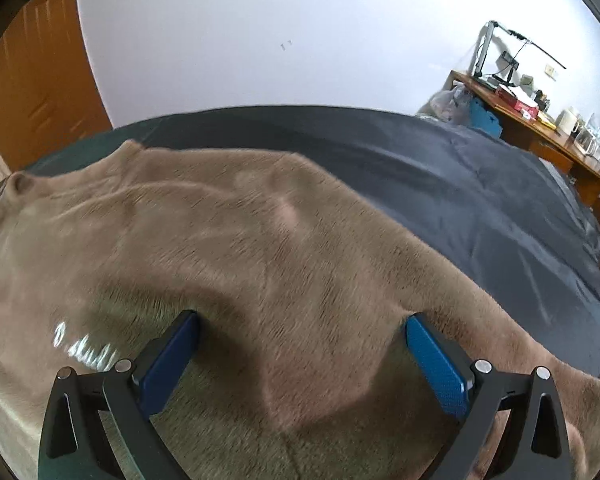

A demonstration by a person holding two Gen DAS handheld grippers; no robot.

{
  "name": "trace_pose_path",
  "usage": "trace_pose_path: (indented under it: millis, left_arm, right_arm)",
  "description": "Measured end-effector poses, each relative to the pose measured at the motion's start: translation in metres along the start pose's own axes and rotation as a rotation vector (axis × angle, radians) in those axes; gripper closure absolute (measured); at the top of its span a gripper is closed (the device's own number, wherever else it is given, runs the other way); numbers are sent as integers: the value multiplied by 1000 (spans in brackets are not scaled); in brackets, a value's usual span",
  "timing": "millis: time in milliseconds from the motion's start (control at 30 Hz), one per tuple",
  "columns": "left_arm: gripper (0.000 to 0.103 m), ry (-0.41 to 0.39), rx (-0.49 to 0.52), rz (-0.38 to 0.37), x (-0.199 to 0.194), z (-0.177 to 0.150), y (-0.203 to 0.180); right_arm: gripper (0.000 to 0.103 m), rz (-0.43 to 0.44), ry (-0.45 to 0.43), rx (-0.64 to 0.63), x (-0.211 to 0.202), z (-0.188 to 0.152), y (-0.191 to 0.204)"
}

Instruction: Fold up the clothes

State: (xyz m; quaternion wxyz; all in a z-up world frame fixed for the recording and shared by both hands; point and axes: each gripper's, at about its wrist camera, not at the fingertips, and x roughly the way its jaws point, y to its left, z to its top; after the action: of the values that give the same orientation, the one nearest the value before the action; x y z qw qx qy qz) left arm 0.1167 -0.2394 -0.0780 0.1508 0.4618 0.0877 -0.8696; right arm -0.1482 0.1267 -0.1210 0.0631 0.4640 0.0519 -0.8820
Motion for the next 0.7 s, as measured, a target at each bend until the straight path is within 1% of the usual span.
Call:
trace_pose_path:
  millis: [100, 167, 300, 433, 500, 533, 600, 667, 700]
  left_arm:
    - [0, -3, 22, -16, 8, 5, 0]
    - [0, -8, 40, -28, 9, 5, 1]
    - [0, -11, 51, -39, 15, 7, 2]
    - [0, 4, 38, -36, 22, 11, 5]
    - [0, 5, 23, -31, 15, 7, 4]
    - [0, -6, 28, -35, 8, 5, 2]
    - [0, -33, 55, -49, -10, -4, -6]
    - [0, -54, 105, -63, -29, -17, -21]
    - [0, -61, 138, -72, -40, -27, -32]
  right_arm:
    - [0, -16, -16, 3, 5, 11, -9]
    - [0, -8, -13, 27, 9, 17, -15]
    - [0, -6, -16, 20, 11, 24, -19]
    - [0, -19, -19, 1, 5, 16, -21]
    - [0, -51, -17, -34, -12, 6, -13]
    - [0, -42, -26, -57, -20, 2, -12]
    - [0, 37, -56, -128, -49, -15, -1]
    - [0, 122, -77, -223, -83, -41, 22]
    - [0, 161, -81, -295, -101, -57, 38]
